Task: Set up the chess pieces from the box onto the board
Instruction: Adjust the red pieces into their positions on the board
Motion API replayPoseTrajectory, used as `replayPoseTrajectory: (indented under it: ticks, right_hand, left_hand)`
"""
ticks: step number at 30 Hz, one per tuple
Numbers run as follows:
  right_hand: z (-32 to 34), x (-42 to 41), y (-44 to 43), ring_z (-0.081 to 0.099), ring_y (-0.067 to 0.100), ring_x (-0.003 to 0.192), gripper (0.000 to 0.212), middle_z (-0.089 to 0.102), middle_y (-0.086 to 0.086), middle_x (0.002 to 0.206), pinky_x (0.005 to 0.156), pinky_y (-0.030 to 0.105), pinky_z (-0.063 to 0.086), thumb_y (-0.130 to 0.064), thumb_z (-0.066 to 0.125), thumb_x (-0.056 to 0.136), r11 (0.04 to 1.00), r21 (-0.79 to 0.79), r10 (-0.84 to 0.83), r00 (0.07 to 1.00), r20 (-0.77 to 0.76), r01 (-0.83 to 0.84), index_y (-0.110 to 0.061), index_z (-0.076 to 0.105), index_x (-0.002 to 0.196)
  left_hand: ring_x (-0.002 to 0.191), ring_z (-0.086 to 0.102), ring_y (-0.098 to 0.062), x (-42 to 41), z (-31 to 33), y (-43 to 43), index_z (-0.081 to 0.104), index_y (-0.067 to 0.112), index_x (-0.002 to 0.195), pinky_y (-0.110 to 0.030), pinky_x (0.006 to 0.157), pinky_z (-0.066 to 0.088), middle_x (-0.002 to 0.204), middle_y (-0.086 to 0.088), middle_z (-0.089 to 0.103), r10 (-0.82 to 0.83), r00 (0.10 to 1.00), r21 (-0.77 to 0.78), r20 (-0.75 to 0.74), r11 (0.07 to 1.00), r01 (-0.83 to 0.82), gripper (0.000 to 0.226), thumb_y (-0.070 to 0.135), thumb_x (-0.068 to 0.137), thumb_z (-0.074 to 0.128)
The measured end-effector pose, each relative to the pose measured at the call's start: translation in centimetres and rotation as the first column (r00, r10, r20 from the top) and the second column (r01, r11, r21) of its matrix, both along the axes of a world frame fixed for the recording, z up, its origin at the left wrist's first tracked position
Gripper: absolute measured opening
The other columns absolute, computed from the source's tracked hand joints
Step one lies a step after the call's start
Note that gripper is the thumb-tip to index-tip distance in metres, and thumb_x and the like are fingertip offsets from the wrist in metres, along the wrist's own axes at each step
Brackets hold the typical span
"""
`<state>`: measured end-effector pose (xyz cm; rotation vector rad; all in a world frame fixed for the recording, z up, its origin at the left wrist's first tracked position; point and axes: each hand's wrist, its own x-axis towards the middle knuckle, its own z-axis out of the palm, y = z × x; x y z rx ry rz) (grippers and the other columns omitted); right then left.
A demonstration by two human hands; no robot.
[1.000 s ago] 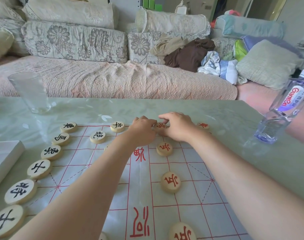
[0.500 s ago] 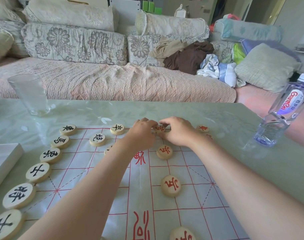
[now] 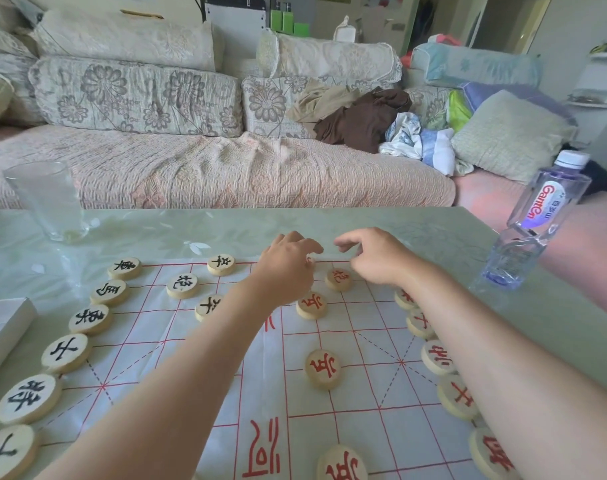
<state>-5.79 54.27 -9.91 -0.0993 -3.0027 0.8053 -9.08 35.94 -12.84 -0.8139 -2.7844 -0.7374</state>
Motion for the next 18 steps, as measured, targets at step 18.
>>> replayPoseTrajectory:
  ticks: [18]
  right_hand:
    - [-1.4, 0.5, 0.2, 0.055, 0.018, 0.121, 0.046, 0.059, -0.013, 0.133, 0.099, 0.035, 0.047, -0.048, 0.064, 0.082, 0.975, 0.174, 0.119, 0.988, 0.099, -0.135, -0.047, 0.058, 0.128]
  left_hand:
    - [0.108, 0.044, -0.019, 1.2, -0.3, 0.9, 0.061, 0.037, 0.12, -0.03, 0.092, 0.035, 0.124, 0.008, 0.055, -0.128, 0.992, -0.194, -0.017, 0.973, 0.123, 0.047, 0.009, 0.083, 0.052]
